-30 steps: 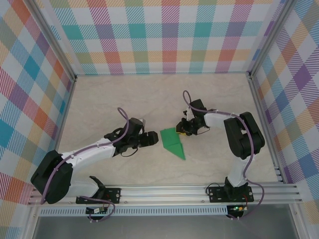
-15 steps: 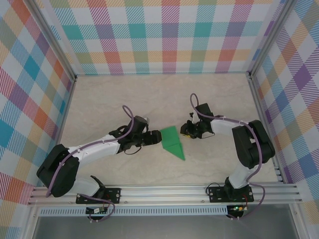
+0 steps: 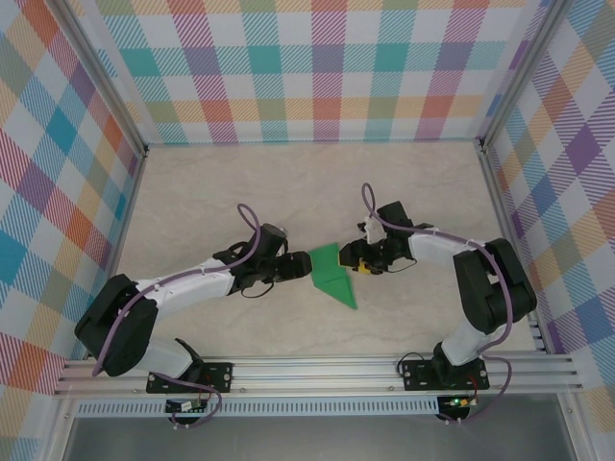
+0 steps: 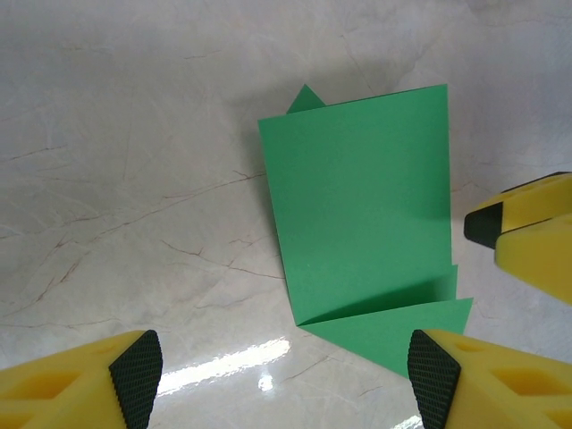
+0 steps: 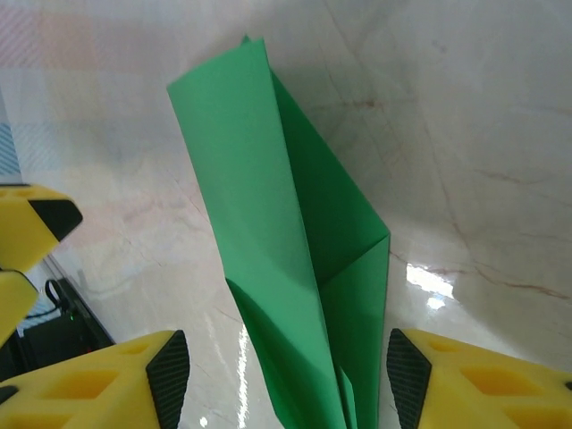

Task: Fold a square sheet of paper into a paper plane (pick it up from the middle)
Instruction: Turn over the paper at the center of the table.

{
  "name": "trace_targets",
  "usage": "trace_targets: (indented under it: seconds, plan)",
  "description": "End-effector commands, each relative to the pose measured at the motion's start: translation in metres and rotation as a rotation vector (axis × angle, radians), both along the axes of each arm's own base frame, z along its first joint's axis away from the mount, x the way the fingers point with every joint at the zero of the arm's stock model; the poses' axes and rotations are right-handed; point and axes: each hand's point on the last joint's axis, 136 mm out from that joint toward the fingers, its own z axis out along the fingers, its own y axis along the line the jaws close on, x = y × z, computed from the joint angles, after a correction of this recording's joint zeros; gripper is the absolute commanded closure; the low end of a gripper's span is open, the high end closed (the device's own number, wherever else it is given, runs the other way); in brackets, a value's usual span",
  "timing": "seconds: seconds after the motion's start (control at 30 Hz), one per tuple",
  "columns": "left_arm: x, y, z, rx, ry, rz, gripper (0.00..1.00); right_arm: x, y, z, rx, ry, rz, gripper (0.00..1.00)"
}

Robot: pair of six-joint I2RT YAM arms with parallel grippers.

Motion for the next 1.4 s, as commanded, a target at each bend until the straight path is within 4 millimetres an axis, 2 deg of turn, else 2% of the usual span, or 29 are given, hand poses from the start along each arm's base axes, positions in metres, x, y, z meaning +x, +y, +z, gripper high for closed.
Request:
trace_targets:
  seconds: [0.0, 0.17, 0.2, 0.3, 0.43, 0.57, 0.67, 0.77, 0.9, 0.93, 1.07, 1.13, 1.2, 1.23, 1.37]
  plan:
    - [0.004, -0.006, 0.007, -0.009, -0.012, 0.009, 0.25, -0.007, 0.013, 0.004, 0.068, 0.002, 0.091, 0.39]
    - [0.003, -0.006, 0.005, -0.009, -0.007, 0.006, 0.25, 0.003, 0.020, -0.005, 0.078, 0.024, 0.102, 0.49]
    - [0.003, -0.006, 0.006, -0.010, -0.008, 0.007, 0.25, 0.005, 0.022, -0.005, 0.082, 0.027, 0.103, 0.52]
    - [0.002, -0.005, 0.004, -0.004, -0.004, 0.007, 0.25, 0.008, 0.023, -0.006, 0.088, 0.027, 0.094, 0.70]
    - [0.002, -0.005, 0.002, -0.008, 0.001, 0.008, 0.25, 0.013, 0.020, -0.010, 0.069, 0.034, 0.040, 0.84]
    - [0.002, -0.005, 0.001, -0.009, 0.000, 0.010, 0.25, 0.014, 0.017, -0.011, 0.096, 0.046, -0.055, 0.91]
    - [0.002, -0.006, 0.002, -0.013, -0.001, 0.009, 0.25, 0.016, 0.015, -0.012, 0.126, 0.051, -0.152, 0.93]
    - [0.002, -0.006, 0.003, -0.015, -0.002, 0.010, 0.25, 0.017, 0.008, -0.010, 0.125, 0.034, -0.232, 0.91]
    - [0.002, -0.007, 0.001, -0.014, 0.002, 0.006, 0.25, 0.016, 0.000, -0.007, 0.080, 0.014, -0.252, 0.76]
    - [0.002, -0.008, 0.001, -0.017, 0.003, 0.002, 0.25, 0.015, -0.001, -0.003, 0.069, 0.003, -0.241, 0.69]
    - [0.003, -0.007, 0.003, -0.020, -0.004, 0.011, 0.25, 0.008, -0.013, 0.010, -0.002, -0.045, -0.224, 0.64]
    - [0.004, -0.006, 0.004, -0.019, -0.010, 0.022, 0.25, -0.001, -0.014, 0.021, -0.002, -0.067, -0.183, 0.65]
    - [0.004, -0.003, 0.005, -0.016, -0.015, 0.035, 0.25, -0.012, -0.007, 0.030, 0.032, -0.059, -0.128, 0.75]
    - [0.005, -0.002, 0.005, -0.013, -0.018, 0.042, 0.25, -0.017, -0.004, 0.030, 0.023, -0.054, -0.111, 0.81]
    - [0.006, 0.000, 0.004, 0.001, -0.020, 0.048, 0.25, -0.037, 0.009, 0.025, 0.003, -0.016, -0.042, 0.90]
